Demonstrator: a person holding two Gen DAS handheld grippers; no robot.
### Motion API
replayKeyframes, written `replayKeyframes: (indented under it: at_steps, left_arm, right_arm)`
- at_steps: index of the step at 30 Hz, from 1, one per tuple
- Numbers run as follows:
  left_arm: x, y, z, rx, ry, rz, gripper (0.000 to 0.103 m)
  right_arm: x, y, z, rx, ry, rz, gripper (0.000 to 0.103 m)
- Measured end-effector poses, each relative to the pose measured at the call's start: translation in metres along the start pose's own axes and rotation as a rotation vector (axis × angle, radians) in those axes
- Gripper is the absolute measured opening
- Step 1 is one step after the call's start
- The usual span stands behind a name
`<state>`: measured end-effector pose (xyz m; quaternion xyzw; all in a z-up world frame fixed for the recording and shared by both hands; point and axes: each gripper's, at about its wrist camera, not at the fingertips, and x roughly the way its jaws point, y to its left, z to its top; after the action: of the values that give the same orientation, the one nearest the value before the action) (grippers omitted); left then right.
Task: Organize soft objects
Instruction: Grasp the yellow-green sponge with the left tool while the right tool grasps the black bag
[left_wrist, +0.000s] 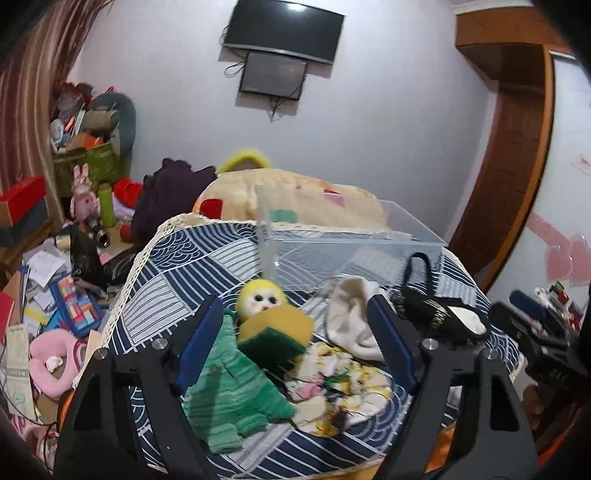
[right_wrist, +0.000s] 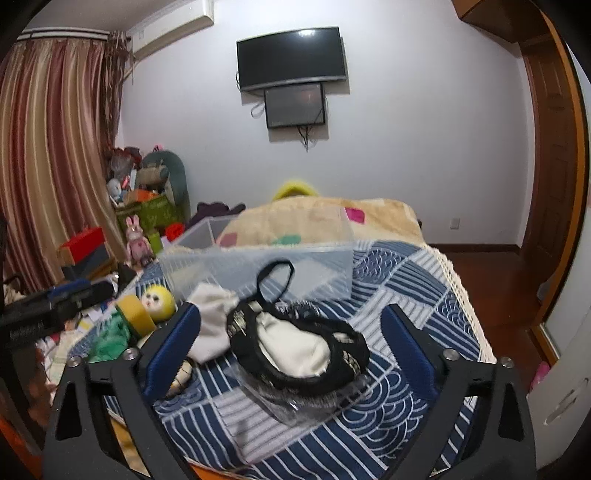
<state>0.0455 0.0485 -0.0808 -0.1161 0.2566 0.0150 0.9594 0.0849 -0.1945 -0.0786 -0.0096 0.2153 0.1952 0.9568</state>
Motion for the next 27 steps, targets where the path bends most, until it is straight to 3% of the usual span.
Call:
replayKeyframes:
  at_steps: [5,10,19,23,27]
  left_arm:
    - [0.015,0.011,-0.005,-0.042,0.038,-0.002,0.072]
    - [0.034,0.002,-0.017,-0.008,0.107,-0.033,0.063]
    - [0.047,0.001,-0.027,0.015,0.107,0.041,0.06]
    - [0.046,-0.003,-0.028,0.051,0.09,0.06,0.045]
    - [0.043,-0.003,-0.027,0.058,0.09,0.036,0.041]
  right_arm:
    - [0.008,-0.009,-0.005,0.027,0.038,-0.006,0.092]
    - [0.018,-0.01,-0.01,0.039,0.072,0.003,0.092]
    - [0.036,-0.009,-0.02,0.025,0.144,0.029,0.091]
    - [0.036,-0.011,-0.021,0.035,0.149,0.036,0.079]
    - [0.031,-0.011,-0.019,0.041,0.128,0.039,0.061]
